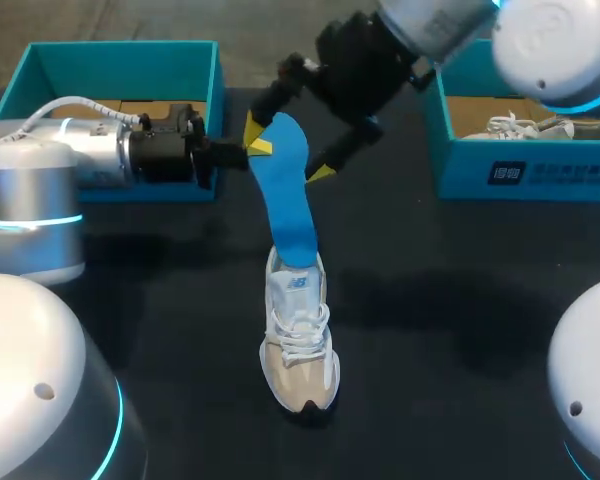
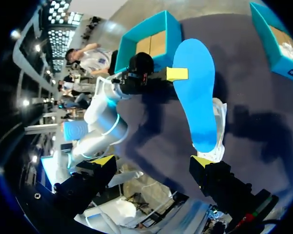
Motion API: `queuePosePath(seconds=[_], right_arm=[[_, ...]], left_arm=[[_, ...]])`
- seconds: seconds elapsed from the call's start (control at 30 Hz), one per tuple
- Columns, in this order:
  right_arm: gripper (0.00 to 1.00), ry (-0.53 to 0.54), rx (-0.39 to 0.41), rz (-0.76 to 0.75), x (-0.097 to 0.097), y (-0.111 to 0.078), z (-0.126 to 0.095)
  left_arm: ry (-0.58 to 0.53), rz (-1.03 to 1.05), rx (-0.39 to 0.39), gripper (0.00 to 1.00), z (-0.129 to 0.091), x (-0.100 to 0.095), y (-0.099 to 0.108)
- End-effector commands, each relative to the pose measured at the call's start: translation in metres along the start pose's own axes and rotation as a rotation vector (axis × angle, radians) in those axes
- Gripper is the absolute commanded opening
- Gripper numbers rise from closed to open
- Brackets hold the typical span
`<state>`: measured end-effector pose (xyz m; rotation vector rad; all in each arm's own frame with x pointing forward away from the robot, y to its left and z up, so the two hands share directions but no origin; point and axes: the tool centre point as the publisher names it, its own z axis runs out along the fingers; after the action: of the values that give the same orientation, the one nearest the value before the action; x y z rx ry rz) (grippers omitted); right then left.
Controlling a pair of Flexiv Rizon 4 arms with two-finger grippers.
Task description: Take the shoe out of the shoebox, open the shoe tongue, remove and reinsert the insole, then place the shoe into the shoebox
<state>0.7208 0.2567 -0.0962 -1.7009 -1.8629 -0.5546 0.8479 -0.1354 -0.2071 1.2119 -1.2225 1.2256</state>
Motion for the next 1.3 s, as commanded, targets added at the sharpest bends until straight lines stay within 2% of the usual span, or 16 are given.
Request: queuePosePath(seconds=[0.03, 0.5, 0.87, 1.3], right_arm=[[1.0, -0.378, 0.005, -0.003, 0.009, 0.003, 0.009], [1.0, -0.524, -0.088, -0.003, 0.014, -0.001, 0.021], [1.0, -0.551, -0.106, -0.007, 0.014, 0.003, 0.035], [1.0, -0.537, -0.118, -0.013, 0.016, 0.004, 0.037]], left_arm=[[-0.002, -0.005, -0.001, 0.0, 0.003, -0.001, -0.001], [0.009, -0.056, 0.044, 0.0, 0.006, -0.006, -0.011], [0.008, -0.062, 0.06, 0.0, 0.009, -0.009, -0.014], [0.019, -0.058, 0.072, 0.0, 0.006, -0.007, -0.017]])
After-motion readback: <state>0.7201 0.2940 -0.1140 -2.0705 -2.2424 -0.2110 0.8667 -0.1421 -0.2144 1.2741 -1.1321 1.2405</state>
